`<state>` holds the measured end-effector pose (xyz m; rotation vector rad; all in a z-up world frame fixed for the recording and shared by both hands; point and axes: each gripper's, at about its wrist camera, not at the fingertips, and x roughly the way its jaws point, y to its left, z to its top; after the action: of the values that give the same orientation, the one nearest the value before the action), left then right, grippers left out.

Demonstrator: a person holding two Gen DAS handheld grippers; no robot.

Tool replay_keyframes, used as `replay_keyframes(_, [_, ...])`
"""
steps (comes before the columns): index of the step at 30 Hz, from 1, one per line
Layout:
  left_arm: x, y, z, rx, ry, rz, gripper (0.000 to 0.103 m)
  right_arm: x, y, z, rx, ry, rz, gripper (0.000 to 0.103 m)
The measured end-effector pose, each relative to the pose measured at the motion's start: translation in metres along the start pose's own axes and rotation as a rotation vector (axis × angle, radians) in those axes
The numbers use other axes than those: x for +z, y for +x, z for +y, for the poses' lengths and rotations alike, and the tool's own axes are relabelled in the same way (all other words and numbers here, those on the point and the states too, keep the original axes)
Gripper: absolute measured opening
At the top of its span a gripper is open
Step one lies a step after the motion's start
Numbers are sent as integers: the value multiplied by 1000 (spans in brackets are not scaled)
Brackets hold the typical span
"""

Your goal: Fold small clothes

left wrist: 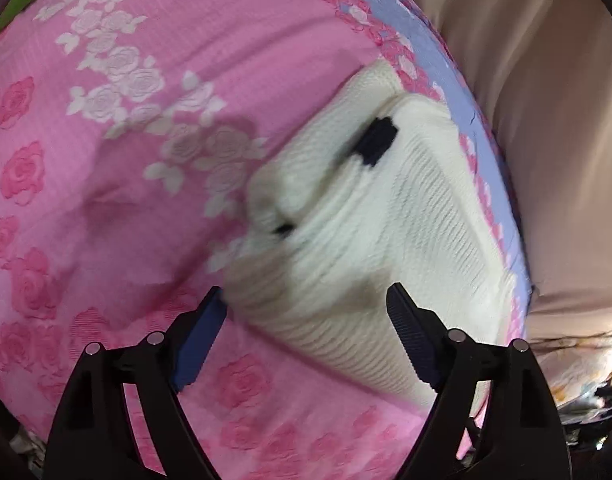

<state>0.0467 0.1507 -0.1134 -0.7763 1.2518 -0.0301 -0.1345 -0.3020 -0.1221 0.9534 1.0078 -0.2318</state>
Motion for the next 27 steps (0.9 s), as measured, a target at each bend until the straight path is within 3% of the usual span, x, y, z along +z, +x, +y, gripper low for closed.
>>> replay_keyframes(2, [5,7,-2,-5,-43,49,75,15,10,3,34,59,10,70])
replay_keyframes(4, [7,5,-4,-31,-43,58,46,27,21,4,77,135,22,68])
replay_keyframes(5, [8,0,-7,-32,-13,55,19,31,24,5,92,156,26,54])
replay_keyframes(6, [7,-7,-9,-35,18,50,12,34,24,9,96,160,23,38])
replay_keyframes(7, [6,-18,-10,-35,38,38,11,35,21,13,99,147,18,16])
replay_keyframes(11, [-8,-54,3,-45,73,61,9,32,-26,27,104,63,-69,12])
replay_keyframes(15, [-53,-73,42,43,148,180,9,12,-68,21,20,-35,-67,12])
replay_keyframes(18, [-92,-67,79,125,168,270,10,-30,-86,-13,-93,-63,25,12])
replay_keyframes(21, [-101,-62,97,106,132,318,18,-75,-81,-59,-170,-57,125,13])
replay_keyframes(22, [-97,-69,92,100,144,295,18,-90,-75,-71,-195,-72,174,15])
replay_keyframes(23, [-93,-79,80,97,203,255,26,-99,-73,-76,-209,-85,191,20])
replay_keyframes(24, [-90,-89,65,102,275,214,44,-101,-77,-76,-204,-89,179,23])
replay_keyframes(26, [-81,-108,30,142,417,81,69,-93,-92,-65,-242,-124,129,30])
replay_keyframes(27, [-76,-113,9,136,474,11,76,-84,-104,-54,-264,-163,71,34])
